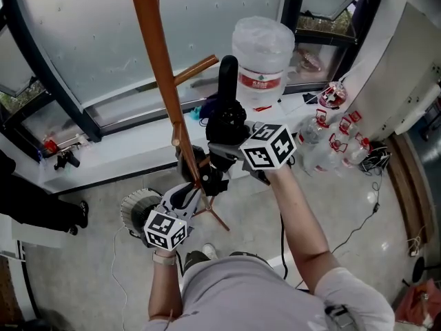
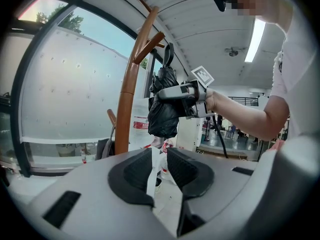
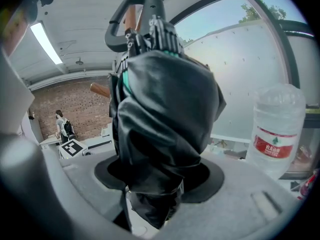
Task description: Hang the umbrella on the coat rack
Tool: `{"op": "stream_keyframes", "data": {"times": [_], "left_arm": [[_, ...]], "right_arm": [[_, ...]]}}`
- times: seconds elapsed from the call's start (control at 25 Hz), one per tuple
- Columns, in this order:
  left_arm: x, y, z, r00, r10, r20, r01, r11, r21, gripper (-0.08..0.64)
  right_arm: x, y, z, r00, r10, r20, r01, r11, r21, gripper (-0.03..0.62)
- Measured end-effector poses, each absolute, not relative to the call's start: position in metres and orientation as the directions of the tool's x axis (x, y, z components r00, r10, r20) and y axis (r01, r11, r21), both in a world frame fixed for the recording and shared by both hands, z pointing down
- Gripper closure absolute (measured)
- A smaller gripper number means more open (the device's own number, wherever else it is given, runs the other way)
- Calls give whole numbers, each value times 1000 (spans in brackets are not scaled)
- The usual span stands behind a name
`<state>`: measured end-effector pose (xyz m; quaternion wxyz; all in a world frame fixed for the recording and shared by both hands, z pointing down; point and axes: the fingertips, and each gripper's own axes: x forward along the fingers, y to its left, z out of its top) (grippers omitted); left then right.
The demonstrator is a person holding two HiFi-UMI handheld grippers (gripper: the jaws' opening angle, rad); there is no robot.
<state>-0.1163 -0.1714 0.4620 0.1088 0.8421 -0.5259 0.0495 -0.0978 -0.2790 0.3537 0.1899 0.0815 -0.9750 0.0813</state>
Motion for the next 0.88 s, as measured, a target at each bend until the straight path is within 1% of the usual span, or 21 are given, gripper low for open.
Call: {"op": "stream_keyframes", "data": {"times": [0.36,0.64,0.88], "left_arm": [[-129,-180,462,462,-866,190,-887,-445,127,482],[-132,-187,460,470,-863,188,-882,-453,126,482],[-132,-188,465,468,-862,195,-883,-450,131,482]], "right_arm": [[-119,-284,335,-928,-93,360,-154,977,-144,331],[-130,-285,324,-943,-32,330,-100,977,-189,331],[-137,-280,324,-942,21,334,-44,982,-185,331]]}}
